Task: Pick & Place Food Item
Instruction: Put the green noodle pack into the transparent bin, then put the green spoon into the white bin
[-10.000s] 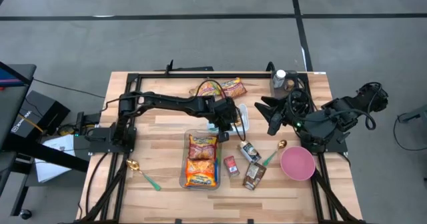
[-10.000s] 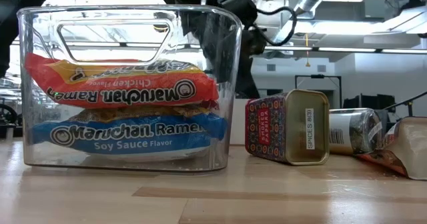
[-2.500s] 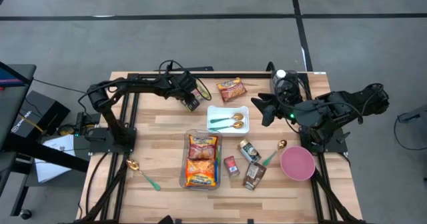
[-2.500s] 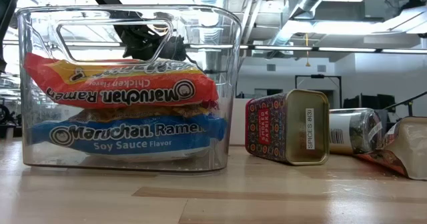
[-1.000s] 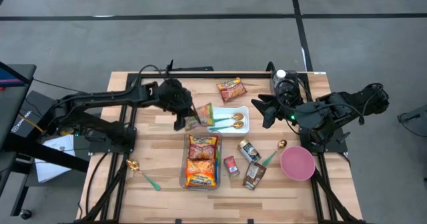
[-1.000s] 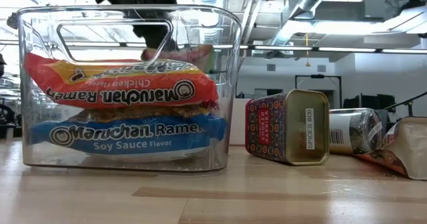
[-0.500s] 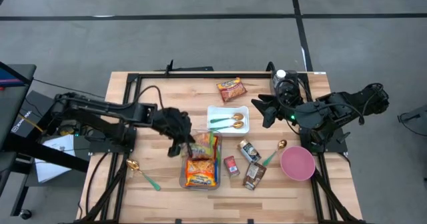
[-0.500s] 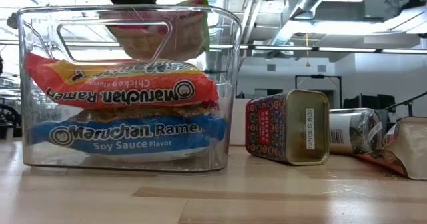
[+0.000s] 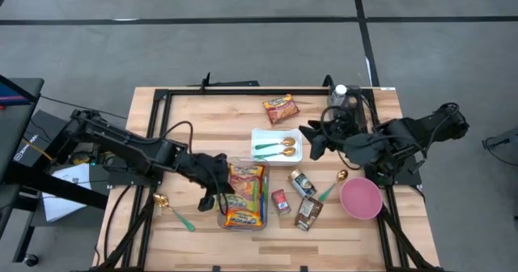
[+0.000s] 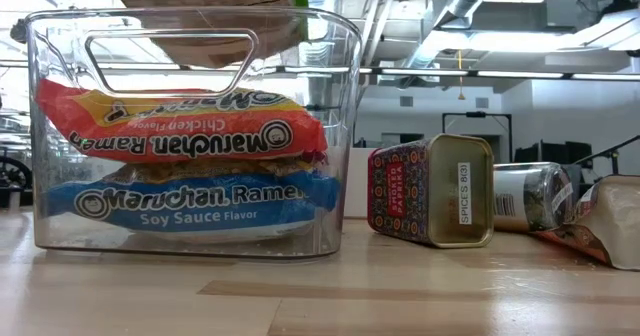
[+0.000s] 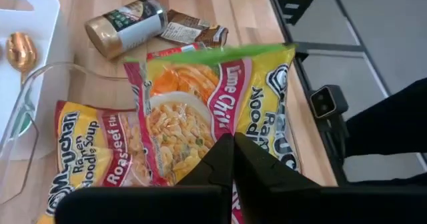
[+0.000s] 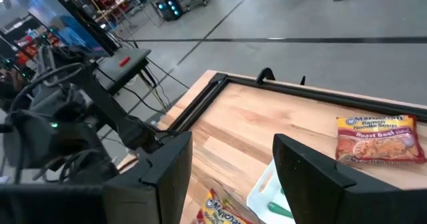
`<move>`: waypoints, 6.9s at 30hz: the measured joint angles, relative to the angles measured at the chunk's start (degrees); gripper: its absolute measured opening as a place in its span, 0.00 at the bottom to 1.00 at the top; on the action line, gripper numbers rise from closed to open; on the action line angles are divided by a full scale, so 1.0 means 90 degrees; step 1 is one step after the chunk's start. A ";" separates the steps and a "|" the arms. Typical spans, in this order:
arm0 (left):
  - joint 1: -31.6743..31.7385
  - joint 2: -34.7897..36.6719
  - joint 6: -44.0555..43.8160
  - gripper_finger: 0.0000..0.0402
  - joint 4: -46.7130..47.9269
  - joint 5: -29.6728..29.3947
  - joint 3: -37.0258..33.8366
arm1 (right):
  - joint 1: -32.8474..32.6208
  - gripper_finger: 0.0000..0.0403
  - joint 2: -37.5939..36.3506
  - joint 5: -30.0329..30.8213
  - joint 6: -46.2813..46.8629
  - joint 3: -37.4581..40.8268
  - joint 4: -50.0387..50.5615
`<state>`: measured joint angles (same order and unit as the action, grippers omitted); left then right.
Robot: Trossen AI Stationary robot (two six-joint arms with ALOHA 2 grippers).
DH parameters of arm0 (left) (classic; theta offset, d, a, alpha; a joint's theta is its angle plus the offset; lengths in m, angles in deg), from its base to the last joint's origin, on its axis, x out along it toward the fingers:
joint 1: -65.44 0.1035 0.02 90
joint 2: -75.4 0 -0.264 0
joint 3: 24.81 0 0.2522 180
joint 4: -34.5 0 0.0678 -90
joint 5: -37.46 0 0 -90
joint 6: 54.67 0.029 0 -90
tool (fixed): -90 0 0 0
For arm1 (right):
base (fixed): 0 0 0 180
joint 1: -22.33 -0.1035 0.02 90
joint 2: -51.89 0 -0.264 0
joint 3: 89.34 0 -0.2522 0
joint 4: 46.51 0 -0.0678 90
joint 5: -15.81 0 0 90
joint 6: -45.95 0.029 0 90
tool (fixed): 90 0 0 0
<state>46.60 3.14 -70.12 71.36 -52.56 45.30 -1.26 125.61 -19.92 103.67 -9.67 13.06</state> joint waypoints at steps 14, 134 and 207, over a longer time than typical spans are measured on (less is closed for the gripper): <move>-0.0171 -0.1176 -0.0006 0.00 -0.0012 -0.0208 0.0608 | -0.0385 0.50 0.0009 -0.0017 -0.0102 0.0010 0.0048; -0.0587 0.2003 0.0742 0.56 0.3596 0.0104 -0.0361 | -0.0211 0.50 0.0004 -0.0223 -0.0481 0.0010 -0.0615; -0.4584 -0.0398 -0.2688 0.34 0.2218 -0.1106 -0.2394 | -0.0825 0.50 0.0004 -0.0356 -0.0627 0.0010 -0.0616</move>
<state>5.35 -0.44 -94.31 91.33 -62.51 23.76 -8.68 125.65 -23.12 98.02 -9.58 7.52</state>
